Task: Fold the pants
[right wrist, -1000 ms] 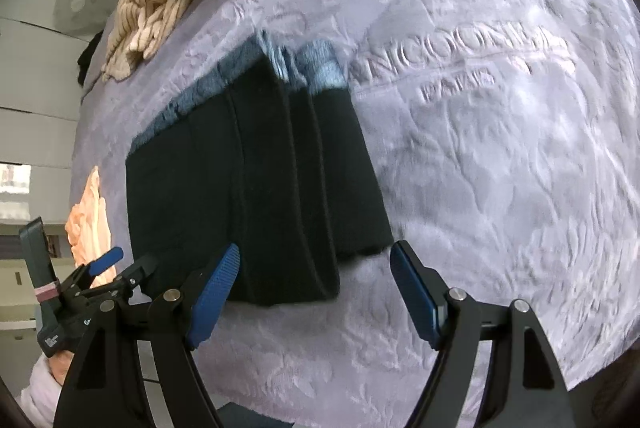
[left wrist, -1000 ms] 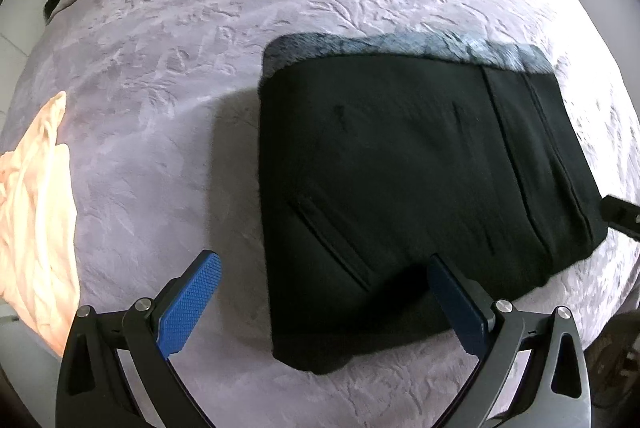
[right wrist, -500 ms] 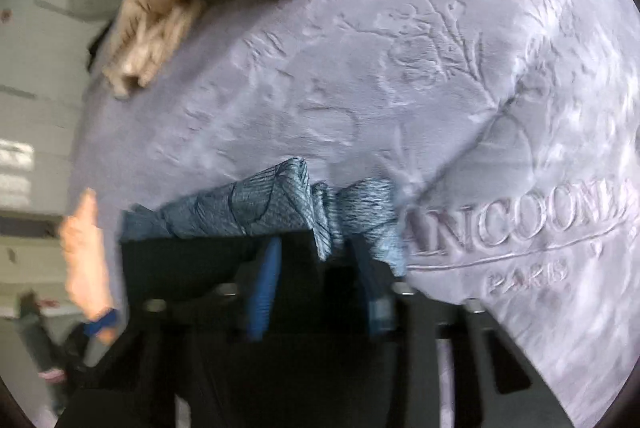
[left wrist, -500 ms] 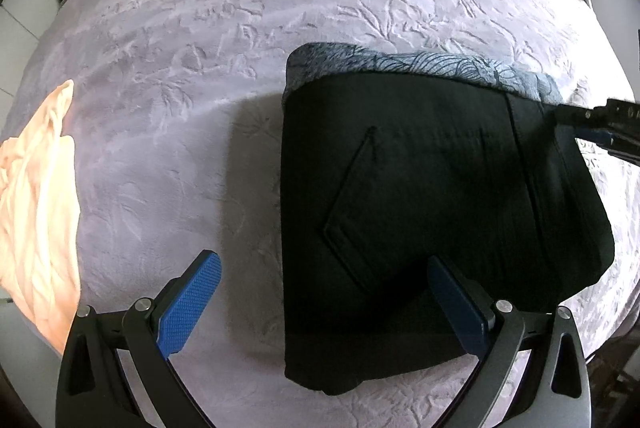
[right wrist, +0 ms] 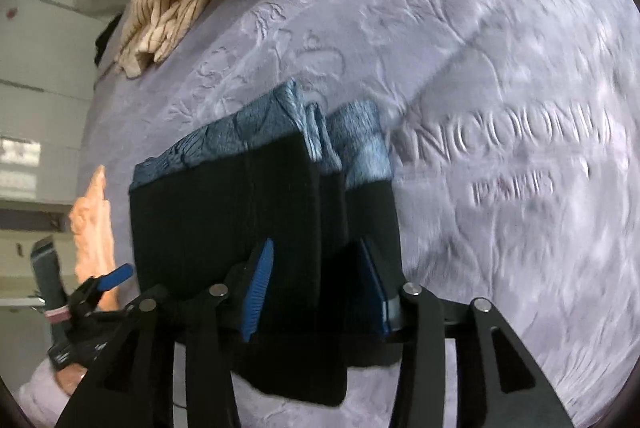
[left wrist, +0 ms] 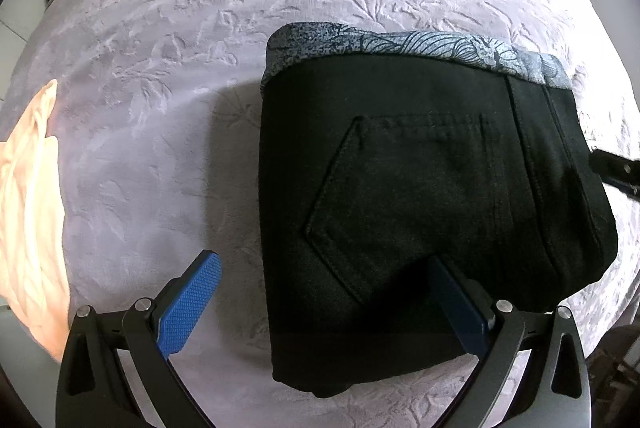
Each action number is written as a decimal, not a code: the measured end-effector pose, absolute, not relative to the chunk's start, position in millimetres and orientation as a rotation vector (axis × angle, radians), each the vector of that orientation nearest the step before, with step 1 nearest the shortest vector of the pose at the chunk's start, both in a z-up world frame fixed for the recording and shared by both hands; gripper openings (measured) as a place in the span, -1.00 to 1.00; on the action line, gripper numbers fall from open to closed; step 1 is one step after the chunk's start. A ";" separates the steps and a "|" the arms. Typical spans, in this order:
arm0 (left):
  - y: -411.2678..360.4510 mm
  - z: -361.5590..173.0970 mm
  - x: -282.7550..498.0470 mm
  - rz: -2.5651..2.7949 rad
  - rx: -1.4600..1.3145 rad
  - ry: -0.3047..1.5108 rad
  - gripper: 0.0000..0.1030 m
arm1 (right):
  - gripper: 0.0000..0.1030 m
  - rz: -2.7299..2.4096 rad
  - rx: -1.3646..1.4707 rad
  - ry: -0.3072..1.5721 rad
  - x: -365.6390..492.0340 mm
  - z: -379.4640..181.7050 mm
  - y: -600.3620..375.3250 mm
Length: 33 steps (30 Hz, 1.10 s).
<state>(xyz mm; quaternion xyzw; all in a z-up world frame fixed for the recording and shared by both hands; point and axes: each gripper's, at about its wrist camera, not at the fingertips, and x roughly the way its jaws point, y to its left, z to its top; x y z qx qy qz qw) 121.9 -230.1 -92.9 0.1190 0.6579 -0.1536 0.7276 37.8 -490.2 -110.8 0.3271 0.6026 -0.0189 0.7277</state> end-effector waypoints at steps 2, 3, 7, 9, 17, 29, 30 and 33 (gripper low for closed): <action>-230.7 -93.4 121.0 -0.338 0.270 1.448 1.00 | 0.04 -0.043 0.751 1.319 30.5 -109.2 -491.4; -231.4 -93.7 120.6 -0.338 0.272 1.448 1.00 | 0.09 -0.045 0.761 1.314 27.3 -108.3 -491.8; -231.8 -97.9 120.8 -0.334 0.272 1.458 1.00 | 0.32 -0.069 0.748 1.312 19.8 -104.2 -490.1; -233.3 -99.8 121.9 -0.333 0.269 1.464 1.00 | 0.34 -0.090 0.729 1.323 16.4 -105.0 -490.6; -230.2 -109.4 122.7 -0.338 0.268 1.466 1.00 | 0.44 -0.096 0.804 1.348 -3.0 -120.6 -499.2; -201.3 -139.1 134.5 -0.367 0.034 1.612 1.00 | 0.46 -0.041 0.822 1.338 -3.0 -122.6 -497.4; -196.5 -143.0 136.5 -0.369 -0.012 1.640 1.00 | 0.46 -0.032 0.821 1.339 -2.2 -123.3 -497.1; -188.0 -147.9 139.3 -0.382 -0.079 1.664 1.00 | 0.46 -0.012 0.827 1.340 1.1 -125.6 -496.9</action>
